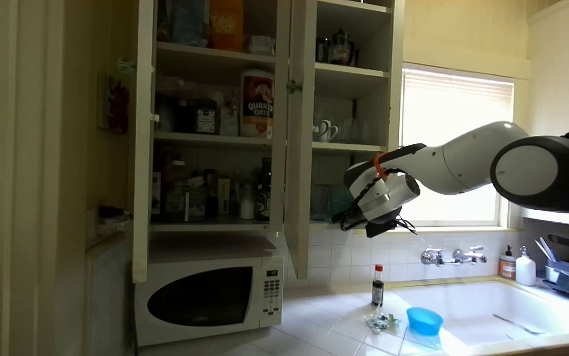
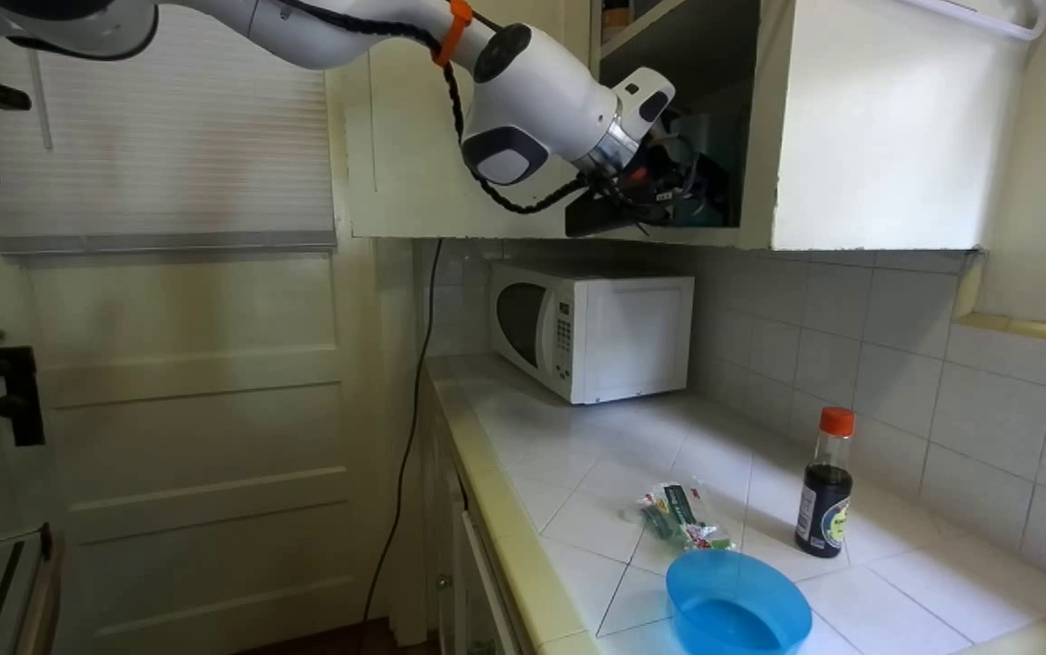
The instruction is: Remove the blue cup from the cupboard
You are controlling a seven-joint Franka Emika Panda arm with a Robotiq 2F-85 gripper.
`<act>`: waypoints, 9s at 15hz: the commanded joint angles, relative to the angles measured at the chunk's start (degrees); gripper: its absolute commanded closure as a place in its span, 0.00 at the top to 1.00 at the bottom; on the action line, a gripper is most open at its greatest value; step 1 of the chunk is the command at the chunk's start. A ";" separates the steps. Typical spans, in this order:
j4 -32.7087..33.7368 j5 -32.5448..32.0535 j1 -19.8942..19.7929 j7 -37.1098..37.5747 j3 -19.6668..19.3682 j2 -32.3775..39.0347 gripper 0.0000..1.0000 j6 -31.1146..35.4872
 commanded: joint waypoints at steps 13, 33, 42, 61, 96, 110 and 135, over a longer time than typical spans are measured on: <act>-0.24 0.00 -0.45 -1.76 0.15 0.65 0.53 -0.24; -13.80 29.59 -7.19 -28.07 7.87 -14.50 0.53 2.56; -26.85 38.25 -6.46 -36.38 7.21 -21.05 0.53 0.67; -20.54 78.00 -2.92 -64.64 -2.30 -7.82 0.53 4.07; -9.19 79.02 40.38 -50.18 -46.14 21.00 0.53 -15.92; -7.61 63.97 32.66 -39.37 -40.28 22.51 0.53 -20.72; 0.12 69.24 34.12 -36.24 -41.11 26.13 0.53 -11.38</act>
